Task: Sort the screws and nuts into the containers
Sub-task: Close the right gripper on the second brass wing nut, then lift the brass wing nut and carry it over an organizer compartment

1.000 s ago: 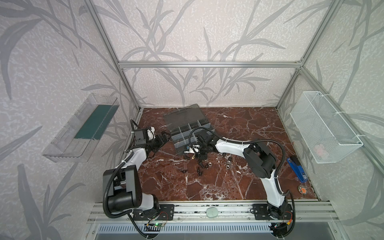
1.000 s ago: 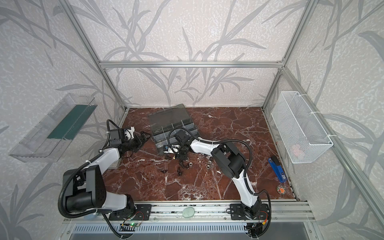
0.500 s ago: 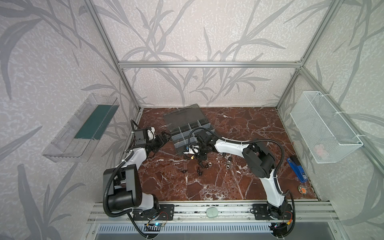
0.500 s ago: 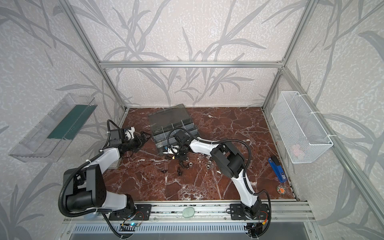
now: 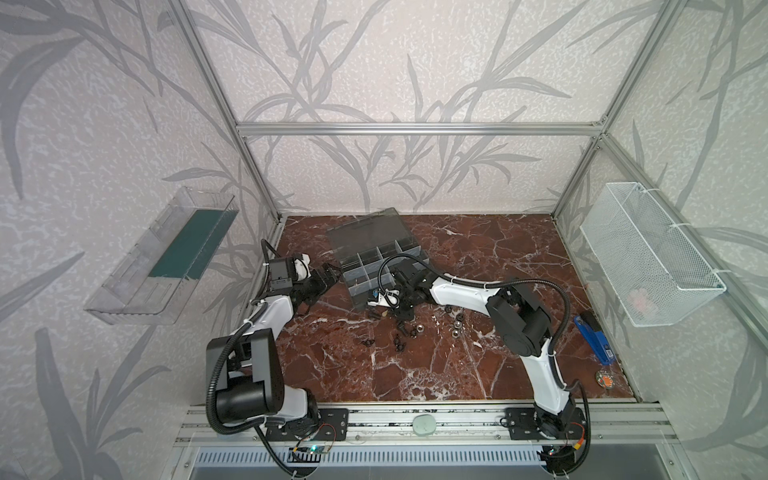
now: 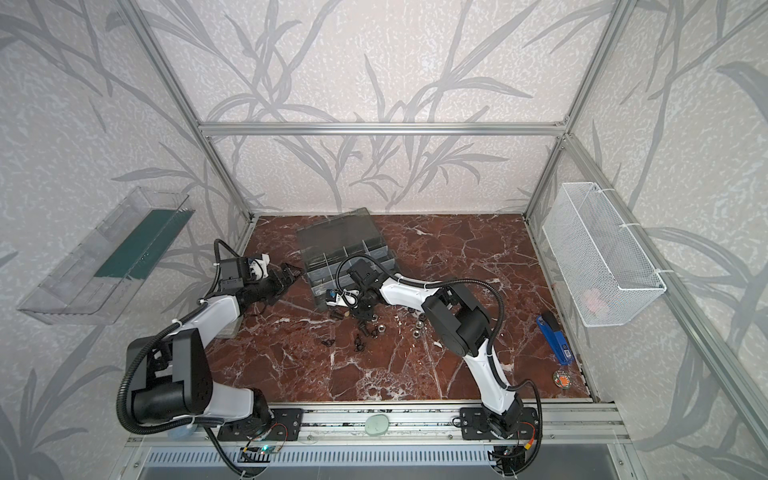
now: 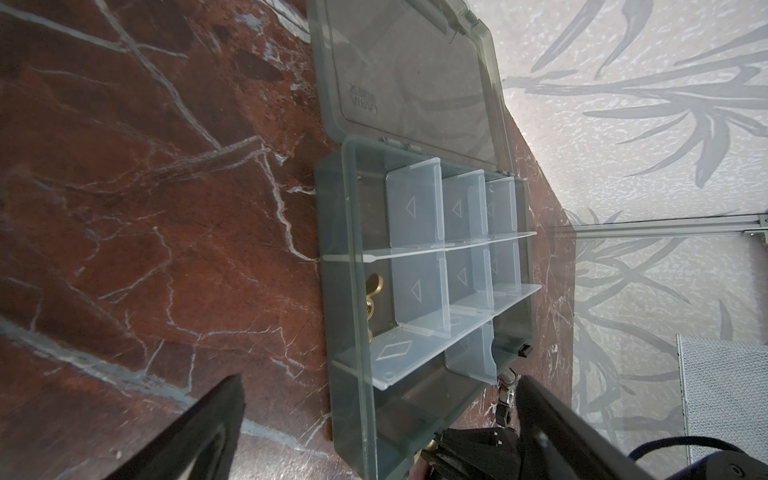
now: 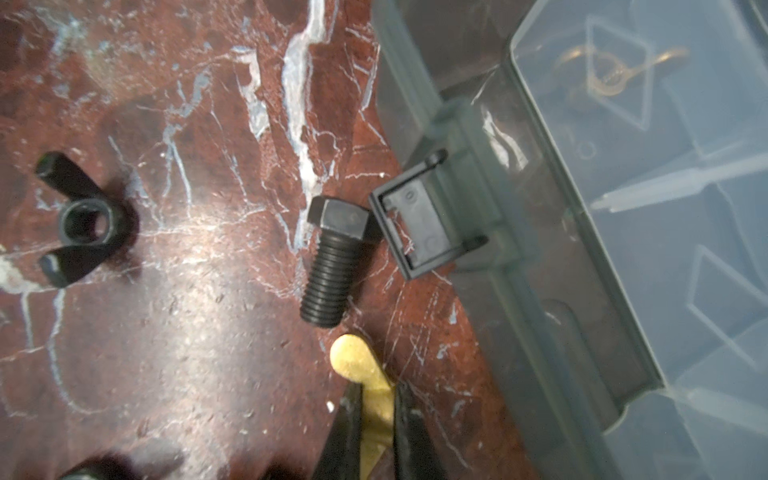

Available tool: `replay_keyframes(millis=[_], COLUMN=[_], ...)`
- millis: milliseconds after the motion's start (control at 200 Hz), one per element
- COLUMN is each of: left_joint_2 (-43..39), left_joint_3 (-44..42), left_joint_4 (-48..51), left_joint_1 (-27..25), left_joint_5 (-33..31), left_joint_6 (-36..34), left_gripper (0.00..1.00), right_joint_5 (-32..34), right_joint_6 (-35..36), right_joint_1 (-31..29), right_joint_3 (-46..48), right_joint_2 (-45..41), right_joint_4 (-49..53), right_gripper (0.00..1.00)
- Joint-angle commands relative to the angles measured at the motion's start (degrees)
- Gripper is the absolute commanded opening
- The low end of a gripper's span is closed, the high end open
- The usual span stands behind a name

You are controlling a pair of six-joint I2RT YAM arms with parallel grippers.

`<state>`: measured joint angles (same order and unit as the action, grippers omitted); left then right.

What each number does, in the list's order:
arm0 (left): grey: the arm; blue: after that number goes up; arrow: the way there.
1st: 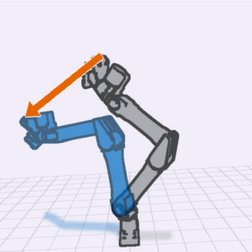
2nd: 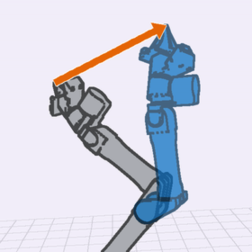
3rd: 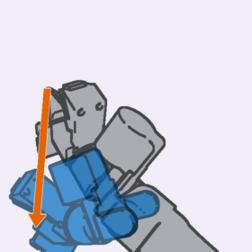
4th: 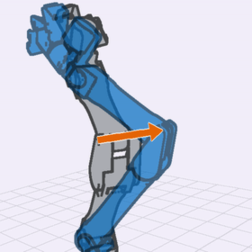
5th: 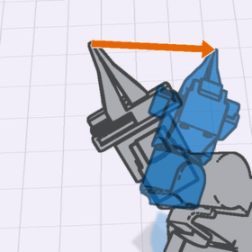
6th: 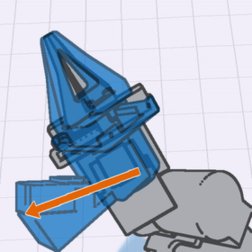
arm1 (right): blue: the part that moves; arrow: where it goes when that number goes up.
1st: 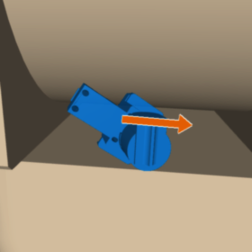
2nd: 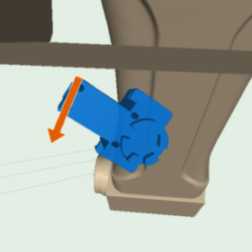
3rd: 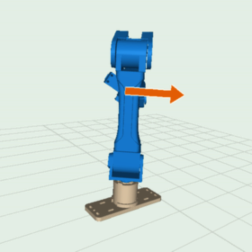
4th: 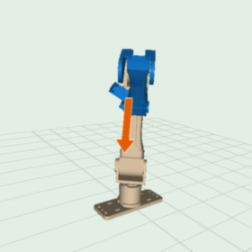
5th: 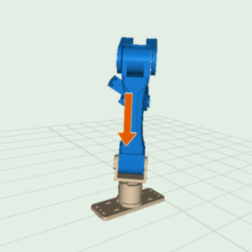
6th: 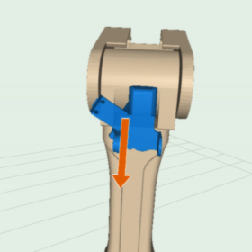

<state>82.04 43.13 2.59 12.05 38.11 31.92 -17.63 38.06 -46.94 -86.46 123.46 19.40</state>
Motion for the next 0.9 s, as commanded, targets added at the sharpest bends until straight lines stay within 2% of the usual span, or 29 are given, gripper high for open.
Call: replay_keyframes(millis=[0,195,475,615,760,900], left_joint_2=[-0.6,-0.7,-0.8,-0.7,-0.9,-0.5], left_joint_3=[1.5,1.1,0.5,-0.1,-0.4,-0.4], left_joint_4=[-0.1,-0.9,-2.3,-3.9,-4.7,-4.8], left_joint_1=[-0.4,-0.3,-0.2,-0.2,-0.1,-0.2], left_joint_5=[1.2,1.4,2.0,2.8,2.8,2.5], left_joint_6=[-0.1,0.5,1.7,2.9,3.4,3.2], left_gripper=[1.00,0.99,0.99,0.99,0.99,0.99], right_joint_5=[-3.3,-7.1,-10.3,-9.0,-3.8,-2.3], right_joint_6=[-1.8,-3.3,-10.4,-17.0,-24.5,-29.6], right_joint_1=[0.7,1.0,1.6,1.6,1.4,1.3], right_joint_3=[1.5,1.5,-1.5,-4.5,-5.2,-7.5], right_joint_2=[-4.6,-9.0,-9.4,-6.5,-3.3,0.1], right_joint_4=[2.1,-0.2,-14.2,-21.7,-31.5,-36.1], right_gripper=[0.00,0.00,0.00,0.00,0.00,0.00])
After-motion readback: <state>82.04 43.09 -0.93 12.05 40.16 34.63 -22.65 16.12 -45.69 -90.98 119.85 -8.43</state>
